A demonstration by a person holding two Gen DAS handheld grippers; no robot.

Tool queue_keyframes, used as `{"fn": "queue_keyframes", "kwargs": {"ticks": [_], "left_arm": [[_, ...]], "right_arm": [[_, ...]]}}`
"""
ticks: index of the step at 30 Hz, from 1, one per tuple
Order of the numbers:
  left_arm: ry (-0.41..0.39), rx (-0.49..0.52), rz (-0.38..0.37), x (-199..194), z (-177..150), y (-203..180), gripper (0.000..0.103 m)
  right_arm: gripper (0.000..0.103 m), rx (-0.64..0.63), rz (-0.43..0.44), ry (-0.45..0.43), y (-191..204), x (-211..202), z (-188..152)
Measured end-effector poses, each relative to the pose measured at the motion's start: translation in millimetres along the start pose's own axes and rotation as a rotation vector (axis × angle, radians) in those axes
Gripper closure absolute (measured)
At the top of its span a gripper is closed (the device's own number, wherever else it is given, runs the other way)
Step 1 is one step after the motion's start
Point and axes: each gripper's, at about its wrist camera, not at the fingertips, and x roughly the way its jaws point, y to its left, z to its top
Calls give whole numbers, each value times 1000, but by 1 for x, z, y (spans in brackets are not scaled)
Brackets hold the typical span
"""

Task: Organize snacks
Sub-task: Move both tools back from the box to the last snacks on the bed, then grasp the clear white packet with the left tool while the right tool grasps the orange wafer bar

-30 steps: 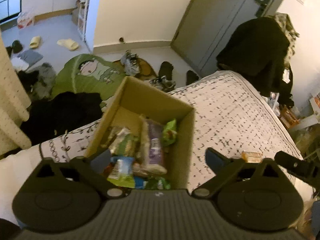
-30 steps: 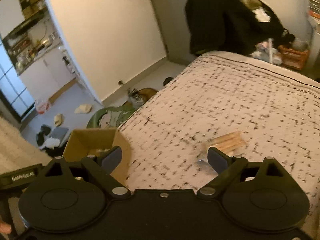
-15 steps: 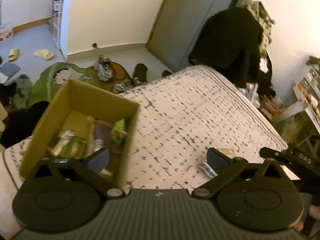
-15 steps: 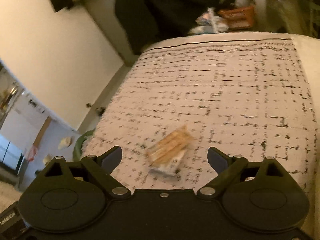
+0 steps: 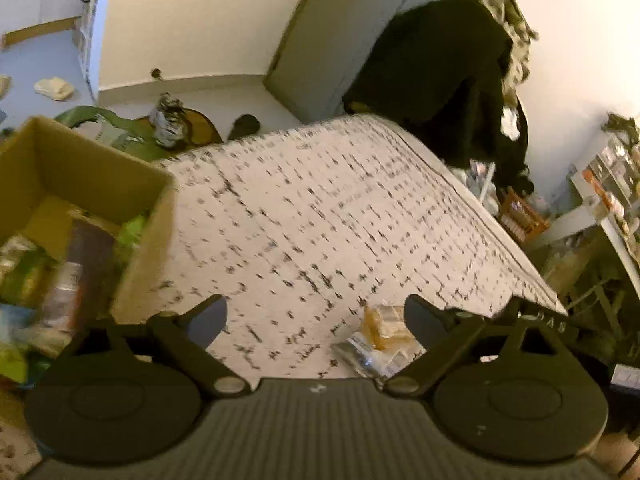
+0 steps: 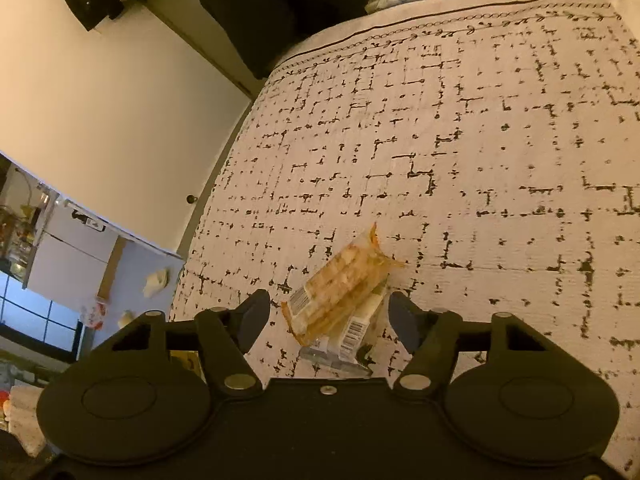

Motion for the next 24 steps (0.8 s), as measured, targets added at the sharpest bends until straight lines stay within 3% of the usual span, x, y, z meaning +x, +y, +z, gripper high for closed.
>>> {"fn": "queue_keyframes", "kwargs": {"ticks": [5,10,13,14,15,18,24], "left_arm": [[90,-38,-35,40,-13,2,36],[149,-27,-57,75,-20,3,43],[166,-11,-75,88,-22,2,44],[175,-11,-85,92,-22,2,44],[178,-9,-88,95,-22,2,44],[167,11,-98,99,-22,-3,43],[191,10,-164,105,-20,-15,40]], "right_arm": [[38,37,11,19,-12,18,3],[38,103,27,37,-26,42,6],[38,153,54,48,-35,55,5],[42,158,63,38,-36,56,6],[55,155,64,31,-36,57,7],[68,185,96,16,-43,58,10],[70,206,55,-47,-49,41,17]]}}
